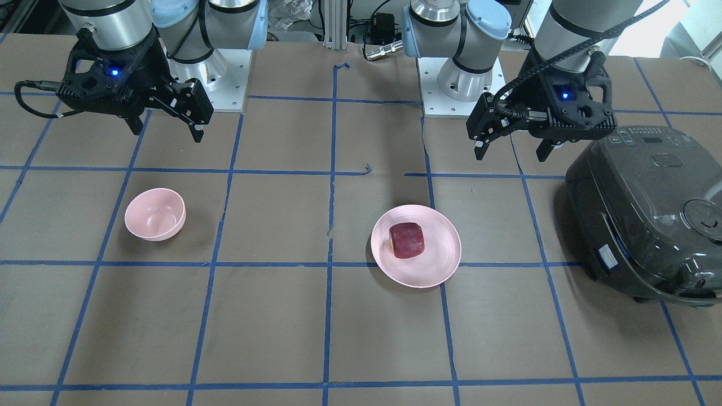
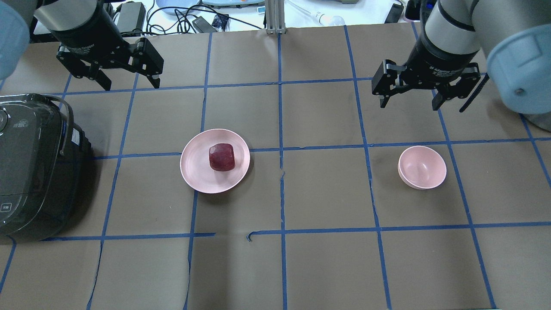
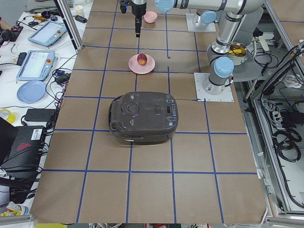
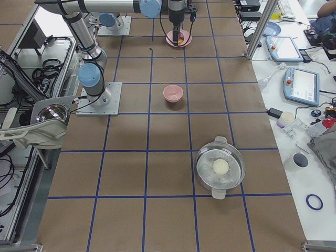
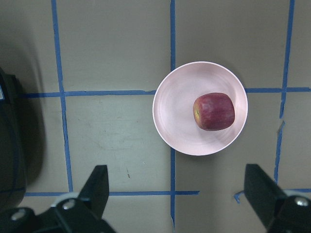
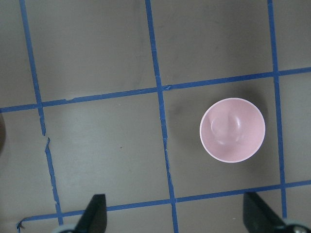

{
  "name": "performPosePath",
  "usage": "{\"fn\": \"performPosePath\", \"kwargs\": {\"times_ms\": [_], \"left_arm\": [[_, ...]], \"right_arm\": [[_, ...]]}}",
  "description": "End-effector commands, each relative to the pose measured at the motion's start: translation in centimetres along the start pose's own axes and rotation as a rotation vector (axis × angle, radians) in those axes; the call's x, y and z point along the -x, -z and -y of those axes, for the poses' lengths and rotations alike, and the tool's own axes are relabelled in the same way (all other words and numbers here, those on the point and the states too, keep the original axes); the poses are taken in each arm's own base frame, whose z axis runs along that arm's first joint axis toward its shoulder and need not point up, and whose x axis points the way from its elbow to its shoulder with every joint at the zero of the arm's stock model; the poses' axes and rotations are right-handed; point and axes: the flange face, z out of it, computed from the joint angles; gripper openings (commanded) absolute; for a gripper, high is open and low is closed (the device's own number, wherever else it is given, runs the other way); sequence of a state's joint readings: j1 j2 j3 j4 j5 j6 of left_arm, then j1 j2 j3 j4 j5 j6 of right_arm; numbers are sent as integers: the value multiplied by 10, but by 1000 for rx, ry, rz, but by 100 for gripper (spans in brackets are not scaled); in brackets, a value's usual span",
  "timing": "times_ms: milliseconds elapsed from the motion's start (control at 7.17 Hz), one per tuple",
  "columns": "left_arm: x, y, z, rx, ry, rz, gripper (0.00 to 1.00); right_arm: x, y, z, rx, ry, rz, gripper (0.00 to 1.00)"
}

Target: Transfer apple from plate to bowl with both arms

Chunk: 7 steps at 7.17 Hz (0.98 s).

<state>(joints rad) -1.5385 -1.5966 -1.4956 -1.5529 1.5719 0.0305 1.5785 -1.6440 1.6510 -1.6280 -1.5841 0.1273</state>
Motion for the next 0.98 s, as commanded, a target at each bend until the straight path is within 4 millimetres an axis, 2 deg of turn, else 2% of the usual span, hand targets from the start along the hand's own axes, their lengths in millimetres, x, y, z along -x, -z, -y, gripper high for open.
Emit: {"fn": "performPosePath", "kwargs": {"times_ms": [0, 837], "left_arm": [[-1, -1, 0, 1, 0, -4, 100], [-1, 1, -1, -2, 0, -3, 100]], "right_arm": [[0, 1, -1, -2, 0, 1, 100], [0, -2, -2, 13, 2, -1, 100]]}}
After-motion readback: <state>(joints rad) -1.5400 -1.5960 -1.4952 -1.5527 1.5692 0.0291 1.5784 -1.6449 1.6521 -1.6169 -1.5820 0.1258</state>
